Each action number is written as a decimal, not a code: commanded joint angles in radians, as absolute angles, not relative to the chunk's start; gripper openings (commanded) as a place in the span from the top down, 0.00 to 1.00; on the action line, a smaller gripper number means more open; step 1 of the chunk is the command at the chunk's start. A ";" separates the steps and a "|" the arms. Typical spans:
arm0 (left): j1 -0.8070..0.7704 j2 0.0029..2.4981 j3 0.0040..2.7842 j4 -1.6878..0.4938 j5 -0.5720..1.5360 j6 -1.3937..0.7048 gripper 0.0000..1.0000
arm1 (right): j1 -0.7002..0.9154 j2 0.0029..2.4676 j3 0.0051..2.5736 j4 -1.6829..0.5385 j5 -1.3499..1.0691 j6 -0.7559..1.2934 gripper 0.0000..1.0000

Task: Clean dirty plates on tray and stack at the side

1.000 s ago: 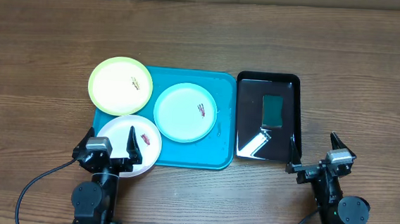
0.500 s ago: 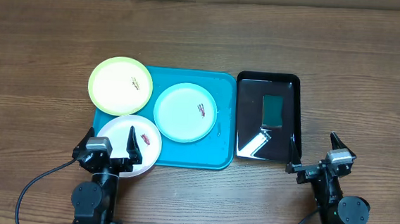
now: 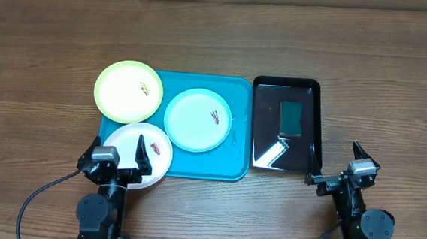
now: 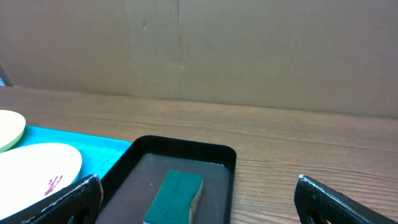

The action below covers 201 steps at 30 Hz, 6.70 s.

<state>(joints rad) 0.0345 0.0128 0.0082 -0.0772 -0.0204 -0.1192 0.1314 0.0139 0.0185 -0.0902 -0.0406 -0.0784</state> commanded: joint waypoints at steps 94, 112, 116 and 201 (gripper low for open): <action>0.038 0.404 0.735 -0.632 0.369 -0.142 0.00 | 0.128 0.004 0.009 0.000 -0.075 0.107 0.00; 0.038 1.292 1.467 -1.200 0.539 -0.093 0.00 | 0.128 0.642 1.027 -0.813 -0.108 0.213 0.00; 0.038 1.409 1.467 -1.200 0.539 -0.093 0.00 | 0.128 0.897 1.270 -1.036 -0.191 0.214 0.00; -0.315 1.570 1.668 -1.242 -0.059 -0.370 0.16 | 0.309 1.877 1.380 -0.943 0.179 0.319 0.17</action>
<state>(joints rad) -0.3092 1.5379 1.6859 -1.2343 -0.0422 -0.3645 0.3092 1.8862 1.3670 -0.9577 0.1040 0.3107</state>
